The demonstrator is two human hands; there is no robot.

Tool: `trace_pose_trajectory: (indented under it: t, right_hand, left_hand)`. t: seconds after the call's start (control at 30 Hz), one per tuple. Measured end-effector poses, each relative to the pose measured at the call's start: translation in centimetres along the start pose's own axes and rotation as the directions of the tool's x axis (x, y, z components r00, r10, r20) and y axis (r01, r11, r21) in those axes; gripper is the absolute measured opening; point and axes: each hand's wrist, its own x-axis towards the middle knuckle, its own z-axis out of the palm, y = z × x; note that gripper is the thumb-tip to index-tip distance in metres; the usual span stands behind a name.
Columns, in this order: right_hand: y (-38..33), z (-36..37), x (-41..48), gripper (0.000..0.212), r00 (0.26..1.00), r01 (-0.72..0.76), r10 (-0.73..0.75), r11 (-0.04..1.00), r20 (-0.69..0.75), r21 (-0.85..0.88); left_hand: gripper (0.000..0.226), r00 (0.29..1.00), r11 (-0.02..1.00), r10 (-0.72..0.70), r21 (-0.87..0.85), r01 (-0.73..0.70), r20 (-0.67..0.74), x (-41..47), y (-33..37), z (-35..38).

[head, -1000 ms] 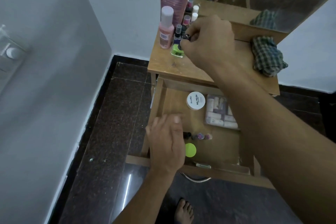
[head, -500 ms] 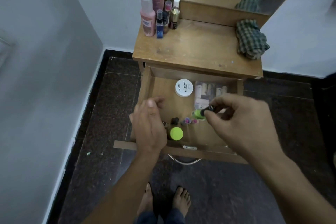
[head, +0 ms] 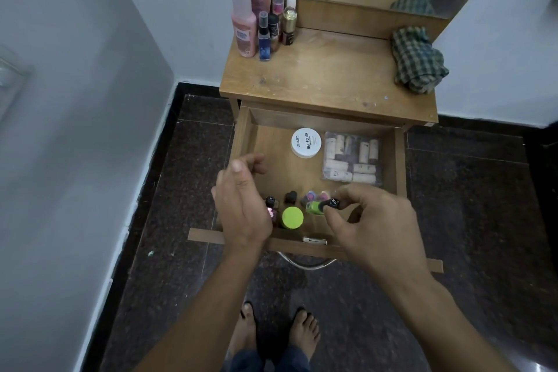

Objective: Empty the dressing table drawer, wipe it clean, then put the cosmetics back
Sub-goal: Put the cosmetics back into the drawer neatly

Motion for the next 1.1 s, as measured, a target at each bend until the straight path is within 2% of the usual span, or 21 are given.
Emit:
trace_pose_trajectory:
  t: [0.27, 0.5, 1.1]
  right_hand:
    - [1.1, 2.4, -0.3, 0.013, 0.998, -0.03, 0.034, 0.994, 0.044, -0.104]
    - [1.1, 3.5, 0.0, 0.014, 0.996, -0.044, 0.053, 0.993, 0.077, -0.108]
    - [0.4, 4.0, 0.3, 0.017, 0.982, 0.001, 0.041, 0.975, 0.185, -0.221]
  left_hand:
    - [0.093, 0.999, 0.999, 0.045, 0.029, -0.045, 0.018, 0.0, -0.1, 0.1]
    - [0.094, 0.996, 0.996, 0.077, 0.049, -0.079, 0.039, 0.0, -0.1, 0.1]
    - [0.084, 0.992, 0.991, 0.115, 0.062, -0.118, 0.057, -0.1, -0.4, 0.1]
